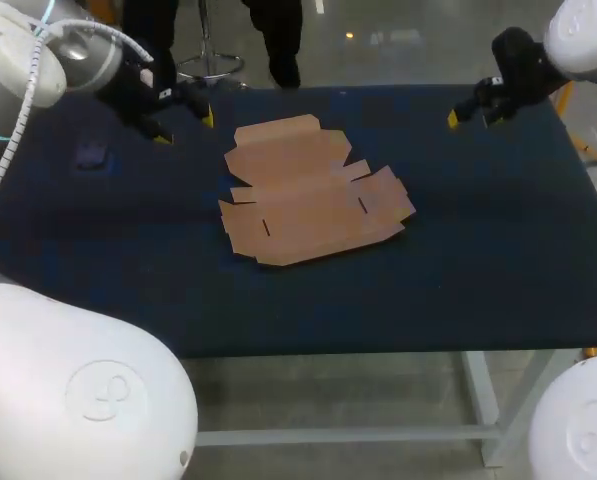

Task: Assemble the packaging by folding the flat box into shape, placing the metal phone stand inside, and closing the box properly

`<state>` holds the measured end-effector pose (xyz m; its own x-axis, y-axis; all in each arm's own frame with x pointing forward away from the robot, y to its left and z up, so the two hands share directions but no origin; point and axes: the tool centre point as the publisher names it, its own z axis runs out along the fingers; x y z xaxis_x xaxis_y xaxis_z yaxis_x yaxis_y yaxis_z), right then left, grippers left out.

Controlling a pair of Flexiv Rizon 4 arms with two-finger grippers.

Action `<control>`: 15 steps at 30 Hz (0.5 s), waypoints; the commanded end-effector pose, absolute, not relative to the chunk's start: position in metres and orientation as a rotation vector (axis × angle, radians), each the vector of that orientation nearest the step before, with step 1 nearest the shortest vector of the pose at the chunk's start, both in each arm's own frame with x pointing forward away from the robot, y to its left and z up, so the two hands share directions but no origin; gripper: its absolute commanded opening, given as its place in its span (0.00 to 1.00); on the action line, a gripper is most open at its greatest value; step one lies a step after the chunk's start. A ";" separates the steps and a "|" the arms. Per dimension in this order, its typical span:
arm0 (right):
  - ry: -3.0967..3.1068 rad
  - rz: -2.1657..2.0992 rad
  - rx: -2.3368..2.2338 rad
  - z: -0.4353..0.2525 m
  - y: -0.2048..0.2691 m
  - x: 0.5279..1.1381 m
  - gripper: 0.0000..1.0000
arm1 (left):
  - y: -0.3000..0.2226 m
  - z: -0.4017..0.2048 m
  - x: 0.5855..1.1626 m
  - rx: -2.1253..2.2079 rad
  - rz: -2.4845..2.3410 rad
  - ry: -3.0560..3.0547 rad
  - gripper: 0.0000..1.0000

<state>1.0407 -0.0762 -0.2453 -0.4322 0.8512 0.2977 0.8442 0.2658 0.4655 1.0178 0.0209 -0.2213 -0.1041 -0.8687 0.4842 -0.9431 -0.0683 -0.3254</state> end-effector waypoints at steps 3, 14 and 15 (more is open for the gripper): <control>2.545 0.862 1.728 -0.252 -0.070 1.056 1.00 | 0.019 -0.233 1.026 1.983 0.691 -1.967 1.00; 2.607 0.790 1.895 -0.273 -0.065 1.054 1.00 | 0.025 -0.251 1.010 1.953 0.672 -1.860 1.00; 2.613 0.793 1.900 -0.274 -0.066 1.053 1.00 | 0.025 -0.252 1.008 1.952 0.665 -1.853 1.00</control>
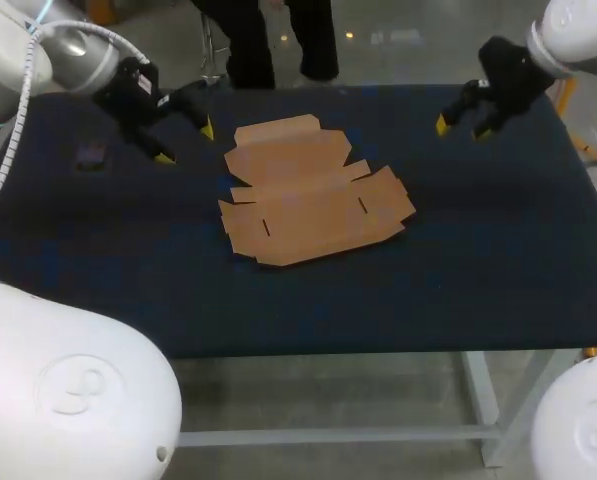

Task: Assemble the packaging by folding the flat box into shape, placing the metal phone stand inside, and closing the box properly

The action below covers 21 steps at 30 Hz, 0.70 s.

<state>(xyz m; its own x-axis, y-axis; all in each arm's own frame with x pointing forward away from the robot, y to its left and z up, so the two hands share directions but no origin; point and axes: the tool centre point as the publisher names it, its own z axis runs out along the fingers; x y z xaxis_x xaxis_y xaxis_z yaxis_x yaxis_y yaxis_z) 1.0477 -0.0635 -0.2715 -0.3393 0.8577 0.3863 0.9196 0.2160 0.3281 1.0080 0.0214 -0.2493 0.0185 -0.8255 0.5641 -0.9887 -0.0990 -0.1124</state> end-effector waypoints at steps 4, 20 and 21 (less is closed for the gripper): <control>-2.306 -0.687 -1.634 -0.284 -0.060 1.048 1.00 | 0.026 -0.259 1.000 1.933 0.653 -1.851 1.00; -2.198 -0.601 -1.476 -0.332 -0.020 1.041 1.00 | 0.026 -0.268 0.982 1.869 0.625 -1.857 1.00; -2.193 -0.595 -1.473 -0.335 -0.018 1.040 1.00 | 0.026 -0.269 0.981 1.867 0.623 -1.859 1.00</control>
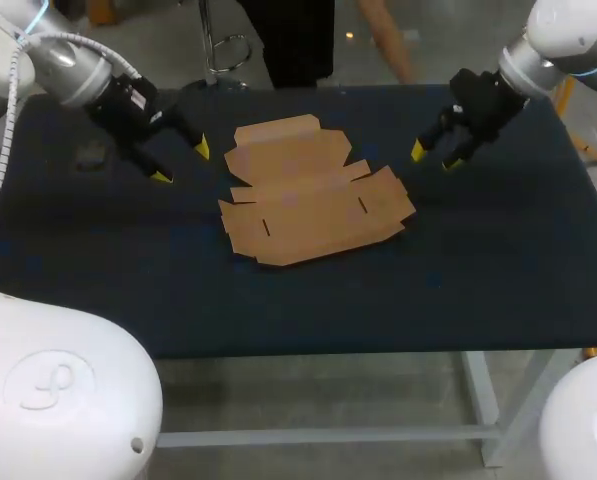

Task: Assemble the packaging by folding the flat box into shape, placing the metal phone stand inside, and closing the box properly

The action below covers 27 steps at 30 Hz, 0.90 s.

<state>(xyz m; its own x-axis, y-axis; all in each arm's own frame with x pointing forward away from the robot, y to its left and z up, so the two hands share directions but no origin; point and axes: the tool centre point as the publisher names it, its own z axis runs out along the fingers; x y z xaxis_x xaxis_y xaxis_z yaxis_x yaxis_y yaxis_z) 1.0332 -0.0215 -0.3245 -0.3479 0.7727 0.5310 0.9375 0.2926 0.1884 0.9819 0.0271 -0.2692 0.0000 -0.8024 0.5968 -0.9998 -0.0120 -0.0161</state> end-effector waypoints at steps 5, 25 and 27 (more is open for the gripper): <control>-2.138 -0.546 -1.470 -0.350 -0.008 1.038 1.00 | 0.025 -0.270 0.979 1.866 0.616 -1.864 1.00; -1.938 -0.538 -1.428 -0.394 0.018 1.042 0.79 | 0.026 -0.276 0.980 1.904 0.605 -1.857 1.00; -1.930 -0.547 -1.415 -0.394 0.020 1.042 0.75 | 0.026 -0.276 0.980 1.904 0.603 -1.859 1.00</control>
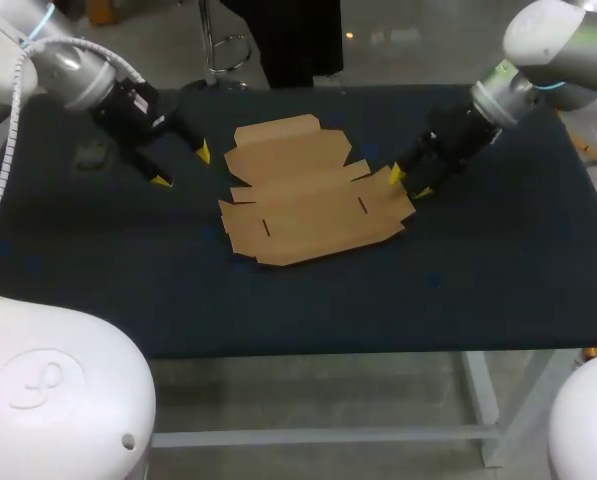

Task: Assemble the packaging by folding the flat box into shape, placing the metal phone stand inside, and closing the box properly

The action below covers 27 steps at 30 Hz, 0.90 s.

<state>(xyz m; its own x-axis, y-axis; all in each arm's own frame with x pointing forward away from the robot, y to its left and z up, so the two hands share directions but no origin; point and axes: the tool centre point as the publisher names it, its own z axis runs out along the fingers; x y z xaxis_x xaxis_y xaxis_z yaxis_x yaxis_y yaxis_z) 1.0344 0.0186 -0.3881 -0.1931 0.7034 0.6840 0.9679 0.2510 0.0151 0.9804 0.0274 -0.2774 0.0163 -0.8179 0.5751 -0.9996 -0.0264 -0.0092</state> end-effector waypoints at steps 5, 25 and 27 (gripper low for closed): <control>-1.928 -0.556 -1.402 -0.396 0.028 1.044 0.62 | 0.026 -0.278 0.980 1.902 0.602 -1.861 1.00; -1.904 -0.671 -1.398 -0.403 0.044 1.040 0.00 | 0.029 -0.281 0.976 1.893 0.599 -1.864 1.00; -1.902 -0.695 -1.410 -0.401 0.045 1.036 0.00 | 0.029 -0.281 0.976 1.891 0.599 -1.865 1.00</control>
<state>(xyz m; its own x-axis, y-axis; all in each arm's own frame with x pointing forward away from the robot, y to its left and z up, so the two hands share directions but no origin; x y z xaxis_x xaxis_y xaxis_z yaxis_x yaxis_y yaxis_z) 1.0410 0.0467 -0.4015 -0.1974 0.6126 0.7653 0.9570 0.2896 0.0151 0.9759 0.0286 -0.2826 0.0093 -0.8188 0.5740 -0.9998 -0.0182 -0.0097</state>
